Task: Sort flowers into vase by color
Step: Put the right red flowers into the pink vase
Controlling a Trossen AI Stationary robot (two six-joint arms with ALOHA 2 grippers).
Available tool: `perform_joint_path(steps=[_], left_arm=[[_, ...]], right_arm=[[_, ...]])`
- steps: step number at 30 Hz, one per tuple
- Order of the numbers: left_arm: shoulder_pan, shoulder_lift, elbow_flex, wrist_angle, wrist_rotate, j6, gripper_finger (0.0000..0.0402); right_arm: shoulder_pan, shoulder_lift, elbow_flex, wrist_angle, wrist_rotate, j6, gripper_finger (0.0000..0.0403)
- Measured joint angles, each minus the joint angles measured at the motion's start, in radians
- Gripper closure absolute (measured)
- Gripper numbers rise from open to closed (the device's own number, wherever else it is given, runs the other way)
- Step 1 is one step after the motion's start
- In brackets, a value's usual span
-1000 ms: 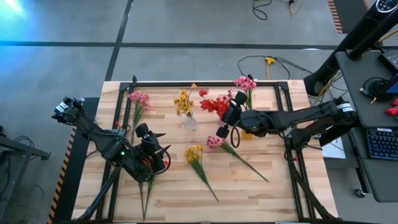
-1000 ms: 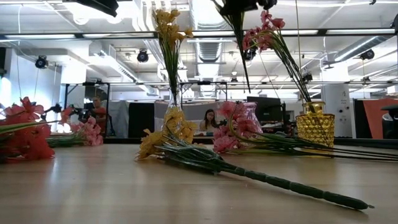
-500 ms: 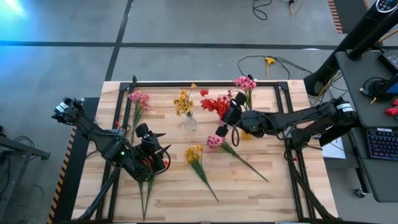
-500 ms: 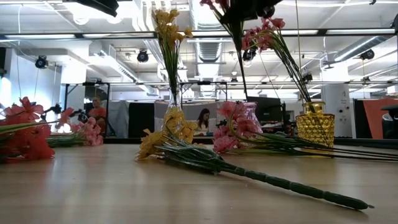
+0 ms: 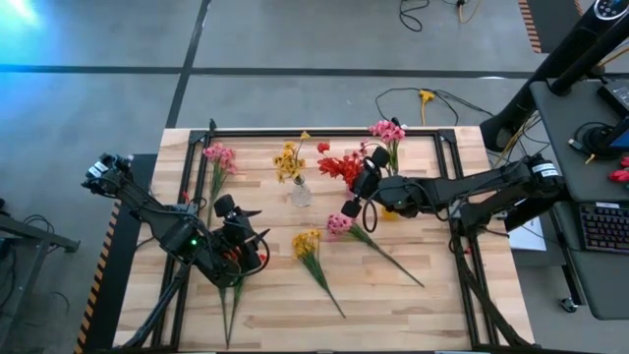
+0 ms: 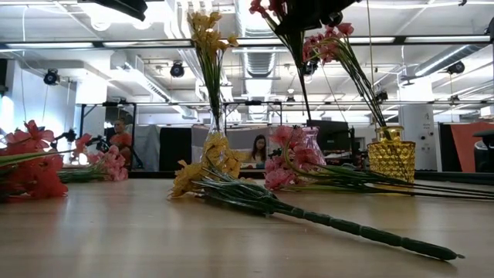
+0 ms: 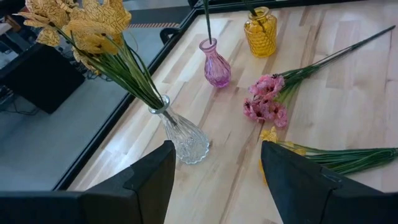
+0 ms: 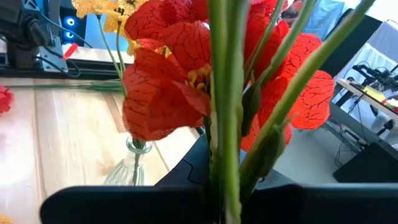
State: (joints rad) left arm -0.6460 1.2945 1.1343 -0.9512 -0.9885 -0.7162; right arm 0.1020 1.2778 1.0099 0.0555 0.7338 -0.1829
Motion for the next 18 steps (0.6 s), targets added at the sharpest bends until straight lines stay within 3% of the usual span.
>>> perform_joint_path(steps=[18], left_arm=[[0.0,0.0,0.0,0.0,0.0,0.0,0.0183]], right_arm=[[-0.003,0.0,0.0,0.001,0.0,0.022,0.0383]])
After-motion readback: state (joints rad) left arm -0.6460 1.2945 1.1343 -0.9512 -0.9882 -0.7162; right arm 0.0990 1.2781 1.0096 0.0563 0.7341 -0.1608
